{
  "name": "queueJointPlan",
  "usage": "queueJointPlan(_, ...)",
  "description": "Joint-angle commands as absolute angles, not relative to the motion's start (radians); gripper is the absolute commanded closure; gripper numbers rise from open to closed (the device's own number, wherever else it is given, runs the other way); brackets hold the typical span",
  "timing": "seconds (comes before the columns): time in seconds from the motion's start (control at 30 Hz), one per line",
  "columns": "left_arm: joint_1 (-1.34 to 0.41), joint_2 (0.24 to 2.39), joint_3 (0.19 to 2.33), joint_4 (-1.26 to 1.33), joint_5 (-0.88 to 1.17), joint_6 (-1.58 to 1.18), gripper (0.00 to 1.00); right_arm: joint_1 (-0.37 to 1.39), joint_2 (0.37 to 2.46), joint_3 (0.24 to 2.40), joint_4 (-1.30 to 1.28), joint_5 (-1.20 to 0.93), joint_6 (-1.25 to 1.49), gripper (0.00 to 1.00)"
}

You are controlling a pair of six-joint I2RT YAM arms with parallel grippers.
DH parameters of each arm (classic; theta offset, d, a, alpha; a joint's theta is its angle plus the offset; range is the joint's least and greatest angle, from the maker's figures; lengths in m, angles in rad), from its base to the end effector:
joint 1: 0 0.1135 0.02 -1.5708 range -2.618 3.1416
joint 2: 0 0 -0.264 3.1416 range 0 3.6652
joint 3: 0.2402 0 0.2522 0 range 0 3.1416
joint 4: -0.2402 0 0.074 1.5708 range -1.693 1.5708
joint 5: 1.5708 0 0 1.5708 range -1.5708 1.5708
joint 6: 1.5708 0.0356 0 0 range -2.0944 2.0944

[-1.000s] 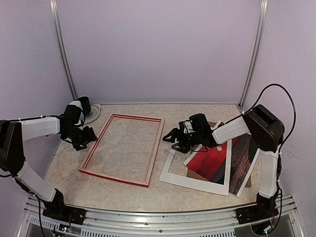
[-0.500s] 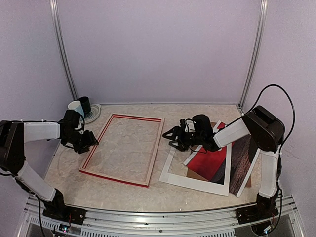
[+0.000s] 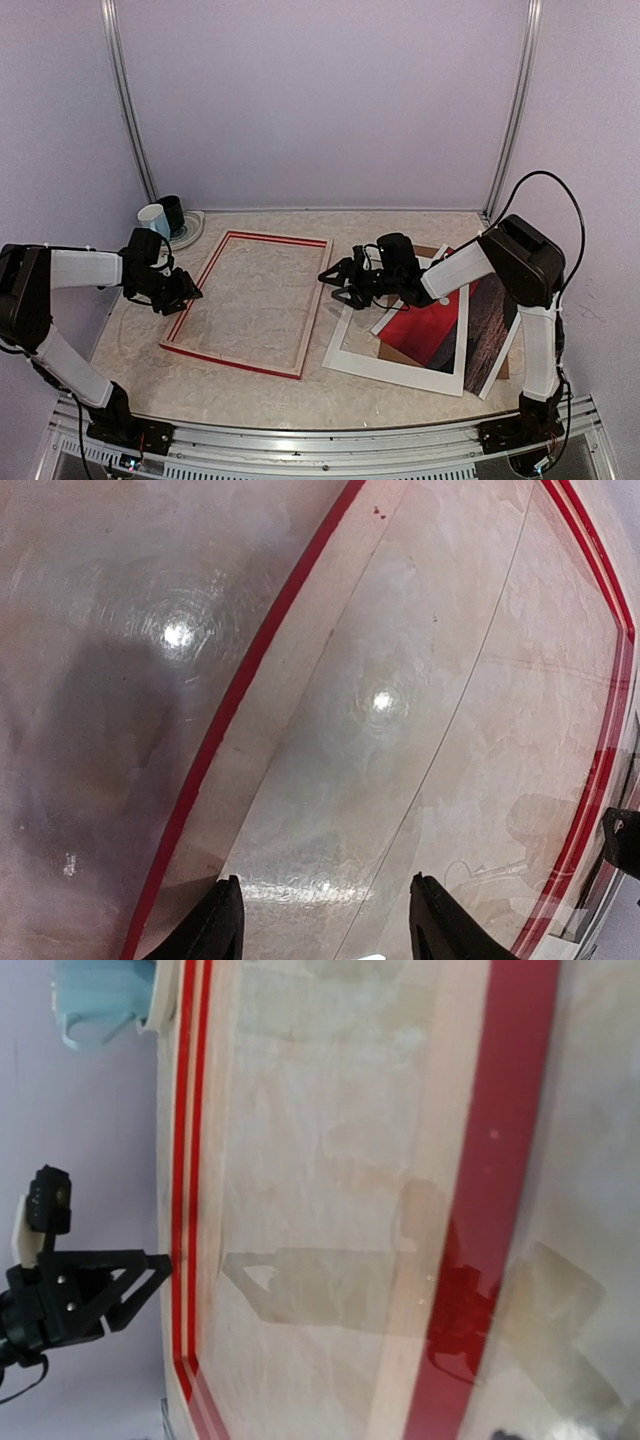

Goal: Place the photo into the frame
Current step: Pick up the glass panel from the frame body.

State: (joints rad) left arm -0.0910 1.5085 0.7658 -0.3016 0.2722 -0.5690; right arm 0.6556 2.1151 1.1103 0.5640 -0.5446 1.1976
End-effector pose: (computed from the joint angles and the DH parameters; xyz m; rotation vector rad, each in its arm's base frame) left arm 0.2770 -0.0349 0.1619 -0.5367 2.6194 -0.5795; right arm 0.3321 0.2787 0.1202 0.2299 2.3919 1.5961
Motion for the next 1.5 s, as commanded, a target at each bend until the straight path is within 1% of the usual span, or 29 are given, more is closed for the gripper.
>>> queueJointPlan(0.0, -0.084, 1.509, 0.754, -0.271, 0.309, -0.55, 0.45, 0.671, 2.138, 1.151, 0.499, -0.538, 1.201, 0.28)
queueJointPlan(0.27, -0.084, 1.515, 0.748, -0.258, 0.332, -0.552, 0.51, 0.678, 2.154, 1.191, 0.415, -0.511, 1.197, 0.27)
queueJointPlan(0.47, -0.084, 1.521, 0.742, -0.247, 0.354, -0.552, 0.53, 0.677, 2.172, 1.192, 0.441, -0.508, 1.222, 0.31)
queueJointPlan(0.7, -0.086, 1.539, 0.741, -0.25, 0.364, -0.55, 0.55, 0.68, 2.209, 1.219, 0.46, -0.515, 1.242, 0.32)
queueJointPlan(0.93, -0.094, 1.561, 0.747, -0.27, 0.344, -0.543, 0.55, 0.688, 2.23, 1.258, 0.445, -0.521, 1.244, 0.32)
queueJointPlan(1.0, -0.1, 1.568, 0.747, -0.27, 0.342, -0.543, 0.55, 0.688, 2.234, 1.266, 0.445, -0.522, 1.246, 0.35)
queueJointPlan(1.17, -0.108, 1.577, 0.749, -0.272, 0.345, -0.539, 0.55, 0.693, 2.247, 1.274, 0.455, -0.529, 1.257, 0.36)
queueJointPlan(1.3, -0.112, 1.576, 0.748, -0.272, 0.345, -0.54, 0.56, 0.698, 2.252, 1.276, 0.469, -0.532, 1.268, 0.39)
queueJointPlan(1.47, -0.114, 1.574, 0.749, -0.272, 0.345, -0.54, 0.55, 0.699, 2.249, 1.275, 0.476, -0.53, 1.272, 0.47)
